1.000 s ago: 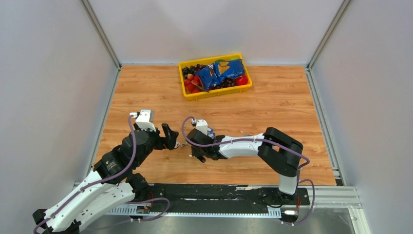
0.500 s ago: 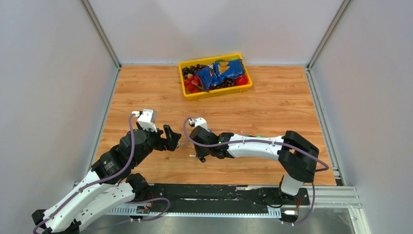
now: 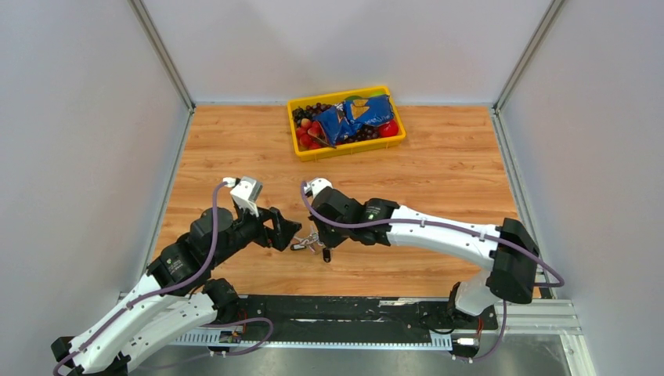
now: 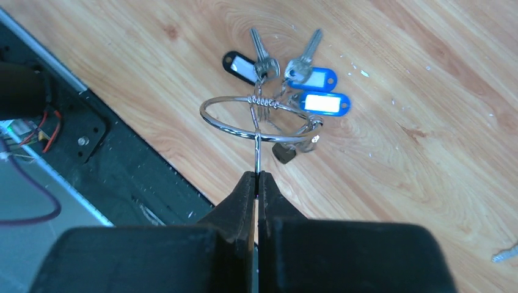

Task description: Put the keys on the keyring

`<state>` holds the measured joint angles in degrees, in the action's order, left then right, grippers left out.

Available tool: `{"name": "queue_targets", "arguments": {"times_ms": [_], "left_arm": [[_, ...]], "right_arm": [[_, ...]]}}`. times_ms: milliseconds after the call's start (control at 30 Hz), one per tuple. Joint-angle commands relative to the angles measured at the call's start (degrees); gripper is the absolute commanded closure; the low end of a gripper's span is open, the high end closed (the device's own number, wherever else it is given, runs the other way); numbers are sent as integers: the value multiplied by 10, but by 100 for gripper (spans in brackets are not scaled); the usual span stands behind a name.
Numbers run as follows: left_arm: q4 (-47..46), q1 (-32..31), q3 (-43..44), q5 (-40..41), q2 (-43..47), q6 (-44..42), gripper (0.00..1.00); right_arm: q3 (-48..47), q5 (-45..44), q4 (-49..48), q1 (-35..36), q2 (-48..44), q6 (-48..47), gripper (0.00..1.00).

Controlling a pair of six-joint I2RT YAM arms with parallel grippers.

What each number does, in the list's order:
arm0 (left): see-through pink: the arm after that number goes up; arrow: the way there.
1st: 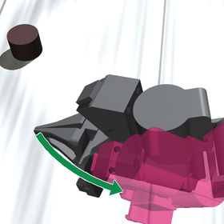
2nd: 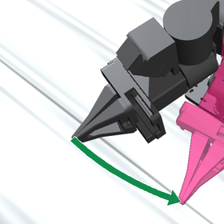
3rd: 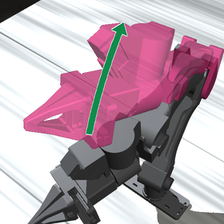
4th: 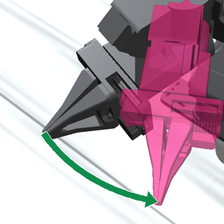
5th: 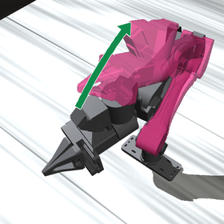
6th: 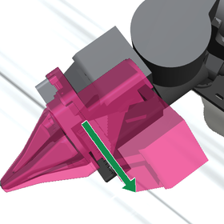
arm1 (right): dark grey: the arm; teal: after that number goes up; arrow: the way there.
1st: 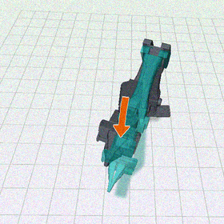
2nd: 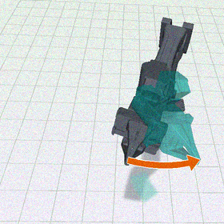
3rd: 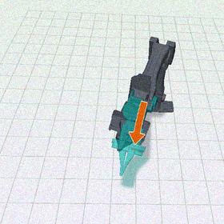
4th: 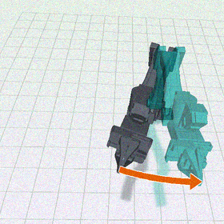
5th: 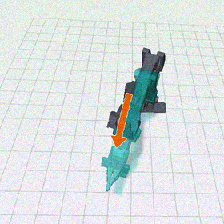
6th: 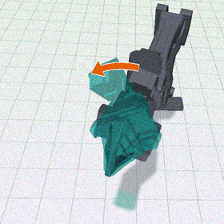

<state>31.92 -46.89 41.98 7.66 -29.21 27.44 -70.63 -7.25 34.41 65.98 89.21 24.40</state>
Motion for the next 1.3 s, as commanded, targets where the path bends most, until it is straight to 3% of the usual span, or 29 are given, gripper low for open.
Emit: {"name": "queue_targets", "arguments": {"times_ms": [0,500,867,1267], "left_arm": [[-57,0,17,-69,-1,-32,0],[-188,0,-32,-215,17,-36,0],[-248,1,-79,-154,46,-45,0],[-404,0,-160,-158,47,-82,2]], "right_arm": [[-57,24,67,-8,-52,-32,100],[-236,99,228,-30,-34,-45,100],[-350,146,326,-44,2,-52,100],[-454,172,393,-56,44,-40,100]]}}
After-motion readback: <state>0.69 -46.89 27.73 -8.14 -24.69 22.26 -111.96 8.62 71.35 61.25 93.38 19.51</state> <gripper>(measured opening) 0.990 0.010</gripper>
